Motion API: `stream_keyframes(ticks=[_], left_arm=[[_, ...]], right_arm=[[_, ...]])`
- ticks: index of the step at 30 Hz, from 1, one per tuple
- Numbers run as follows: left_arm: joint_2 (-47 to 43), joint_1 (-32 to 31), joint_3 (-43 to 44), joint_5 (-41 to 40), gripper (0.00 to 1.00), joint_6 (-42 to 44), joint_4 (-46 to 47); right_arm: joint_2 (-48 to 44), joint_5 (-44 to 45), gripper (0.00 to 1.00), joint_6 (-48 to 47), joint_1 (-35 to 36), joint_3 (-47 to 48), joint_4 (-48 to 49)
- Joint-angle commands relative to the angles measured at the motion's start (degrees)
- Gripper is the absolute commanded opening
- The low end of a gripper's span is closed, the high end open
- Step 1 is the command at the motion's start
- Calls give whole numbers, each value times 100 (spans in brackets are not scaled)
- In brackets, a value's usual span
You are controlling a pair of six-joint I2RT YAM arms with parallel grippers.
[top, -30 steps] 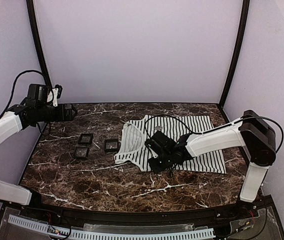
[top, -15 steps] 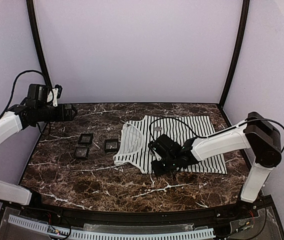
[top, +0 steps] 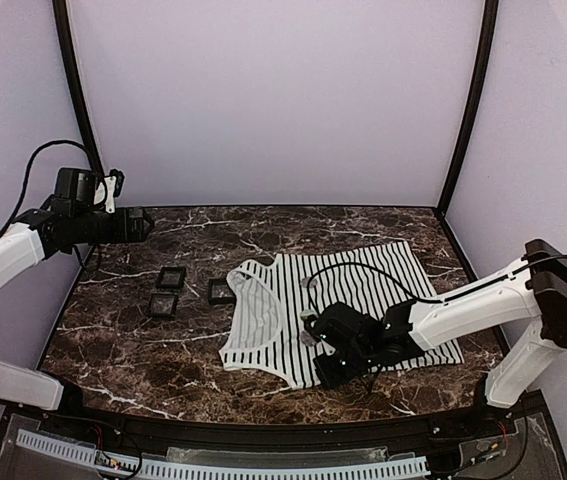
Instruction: Remove the brooch from the garment
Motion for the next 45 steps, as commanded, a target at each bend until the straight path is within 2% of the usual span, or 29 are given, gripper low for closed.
stream_keyframes(ticks=[1, 8, 9, 12, 15, 17, 23, 28, 33, 38, 45], left_arm=[[-90, 27, -81, -36, 99, 34, -134], [-191, 27, -195, 195, 99, 26, 61], [-194, 16, -208, 224, 99, 10, 108], [-134, -70, -119, 350, 99, -51, 165], [116, -345, 249, 416, 99, -48, 20], [329, -559, 801, 356, 99, 5, -99], [935, -866, 1456, 656, 98, -29, 60], [1251, -869, 1386, 618, 99, 124, -8], [1179, -869, 1235, 292, 98, 424, -132], [1083, -869, 1267, 149, 99, 518, -215], [1027, -869, 1260, 311, 99, 478, -224]], right_arm=[[-340, -308, 0, 514, 409, -260, -708], [-867, -72, 2, 635, 582, 57, -1243], [-914, 121, 12, 603, 577, 188, -1411], [-929, 482, 33, 456, 464, 699, -1820], [-816, 607, 41, 184, 126, 1134, -2001], [-636, 671, 43, -164, -151, 1438, -1997], [283, 902, 44, -1105, -897, 2516, -1901], [1229, 1000, 41, -1652, -1328, 3351, -1855], [2004, 1110, 40, -1979, -1524, 3979, -1924], [2581, 1312, 41, -2168, -1568, 4359, -2062], [2848, 1287, 43, -2275, -1621, 4397, -1964]])
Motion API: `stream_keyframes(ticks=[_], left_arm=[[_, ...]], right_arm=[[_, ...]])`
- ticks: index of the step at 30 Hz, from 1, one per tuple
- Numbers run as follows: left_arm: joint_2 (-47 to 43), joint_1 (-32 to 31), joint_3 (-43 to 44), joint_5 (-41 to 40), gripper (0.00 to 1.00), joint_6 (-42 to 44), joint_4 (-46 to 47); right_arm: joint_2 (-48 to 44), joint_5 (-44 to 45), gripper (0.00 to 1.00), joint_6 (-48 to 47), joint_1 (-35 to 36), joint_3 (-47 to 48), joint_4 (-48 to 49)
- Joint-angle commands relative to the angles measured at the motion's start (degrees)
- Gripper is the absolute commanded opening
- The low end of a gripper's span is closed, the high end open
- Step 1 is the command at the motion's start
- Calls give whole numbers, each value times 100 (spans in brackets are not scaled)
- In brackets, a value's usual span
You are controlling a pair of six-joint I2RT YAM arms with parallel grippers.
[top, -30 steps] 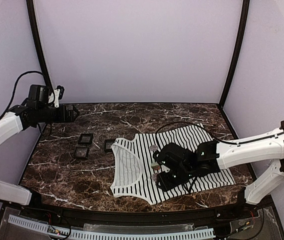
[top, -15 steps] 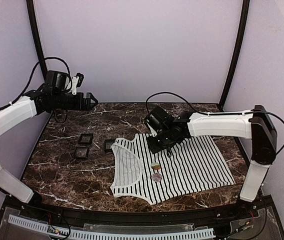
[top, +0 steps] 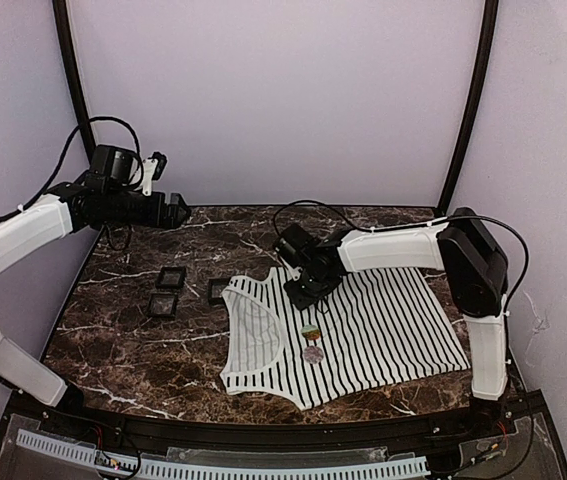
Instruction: Remove the brooch from the garment
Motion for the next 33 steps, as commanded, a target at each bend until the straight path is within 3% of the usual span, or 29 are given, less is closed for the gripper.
stream_keyframes(ticks=[1, 13, 20, 33], left_arm=[[-219, 7, -41, 62, 99, 92, -137], [-263, 7, -42, 103, 98, 92, -133], [-255, 7, -50, 95, 98, 91, -135], [-174, 7, -60, 148, 97, 58, -120]], right_arm=[[137, 93, 42, -147, -83, 142, -8], [403, -9, 42, -311, -184, 213, 60], [378, 435, 43, -179, -208, 66, 150], [133, 1056, 23, -161, -202, -110, 345]])
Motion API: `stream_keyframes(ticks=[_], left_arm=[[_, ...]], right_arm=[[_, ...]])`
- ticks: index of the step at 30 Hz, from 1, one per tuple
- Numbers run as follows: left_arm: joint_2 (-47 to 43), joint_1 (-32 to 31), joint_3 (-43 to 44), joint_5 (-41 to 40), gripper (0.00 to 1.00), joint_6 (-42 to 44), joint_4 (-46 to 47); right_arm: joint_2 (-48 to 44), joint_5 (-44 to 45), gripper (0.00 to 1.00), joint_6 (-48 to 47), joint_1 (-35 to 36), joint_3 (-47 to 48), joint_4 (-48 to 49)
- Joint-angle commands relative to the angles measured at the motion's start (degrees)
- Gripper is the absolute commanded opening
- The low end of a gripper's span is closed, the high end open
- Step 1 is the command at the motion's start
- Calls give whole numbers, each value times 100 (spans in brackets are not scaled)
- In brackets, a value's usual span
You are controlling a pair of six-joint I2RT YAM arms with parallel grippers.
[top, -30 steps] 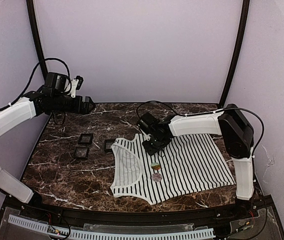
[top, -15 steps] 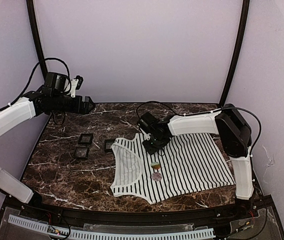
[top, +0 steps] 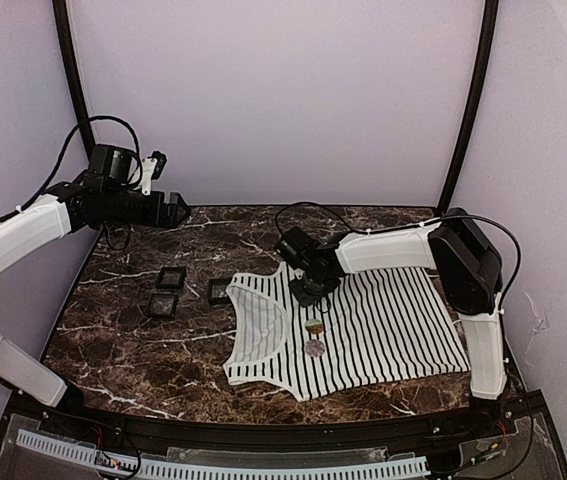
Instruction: Remove the brooch from the garment
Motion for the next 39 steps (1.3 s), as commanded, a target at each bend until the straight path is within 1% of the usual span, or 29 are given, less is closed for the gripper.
stream_keyframes(ticks=[1, 7, 15, 20, 22, 24, 28, 35, 39], left_arm=[[-110, 7, -60, 66, 97, 53, -104], [-87, 7, -60, 80, 97, 43, -98], [-90, 7, -65, 99, 97, 27, -90], [-86, 7, -68, 109, 97, 25, -98], [-95, 7, -68, 110, 97, 22, -98], [-93, 7, -68, 96, 97, 23, -102], [-111, 7, -68, 101, 97, 29, -98], [-150, 7, -68, 156, 97, 8, -91], [-154, 7, -76, 250, 97, -20, -75]], right_arm=[[-157, 413, 22, 70, -46, -140, 130], [-391, 574, 17, 117, -35, -339, 239], [-604, 1146, 11, 278, -39, -495, 249], [-577, 1143, 9, 297, -58, -517, 210], [-576, 1063, 6, 320, -81, -550, 215], [-607, 920, 0, 350, -114, -613, 252], [-817, 572, 0, 412, -209, -797, 390], [-1545, -744, 0, 260, -409, -1327, 927], [-1857, -1663, 0, 257, -509, -1648, 1223]])
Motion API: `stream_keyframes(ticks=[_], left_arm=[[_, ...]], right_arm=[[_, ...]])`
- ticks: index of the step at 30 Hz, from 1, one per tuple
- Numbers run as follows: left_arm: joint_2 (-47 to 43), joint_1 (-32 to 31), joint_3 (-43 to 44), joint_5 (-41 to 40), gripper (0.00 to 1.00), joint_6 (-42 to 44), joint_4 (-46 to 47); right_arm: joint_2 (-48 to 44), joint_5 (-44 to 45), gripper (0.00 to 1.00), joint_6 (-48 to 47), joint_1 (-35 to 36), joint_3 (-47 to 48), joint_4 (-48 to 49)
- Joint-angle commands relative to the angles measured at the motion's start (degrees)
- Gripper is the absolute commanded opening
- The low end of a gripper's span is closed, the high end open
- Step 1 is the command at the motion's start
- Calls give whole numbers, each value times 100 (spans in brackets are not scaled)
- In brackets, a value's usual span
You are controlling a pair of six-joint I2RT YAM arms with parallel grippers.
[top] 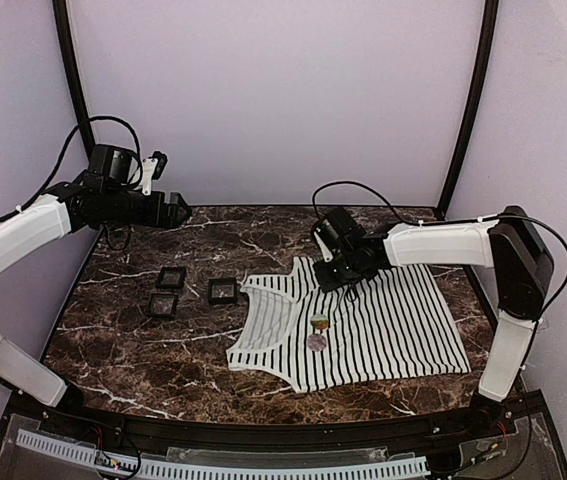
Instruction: Remove the brooch from the garment
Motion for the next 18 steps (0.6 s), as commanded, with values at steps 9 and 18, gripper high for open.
stream_keyframes(ticks=[9, 18], left_arm=[[-149, 1, -168, 907, 97, -85, 128], [-33, -278, -262, 1578, 95, -80, 350]], right_arm=[[-740, -2927, 0, -128, -151, -879, 1096], [-1005, -4372, 0, -246, -153, -1262, 1440]])
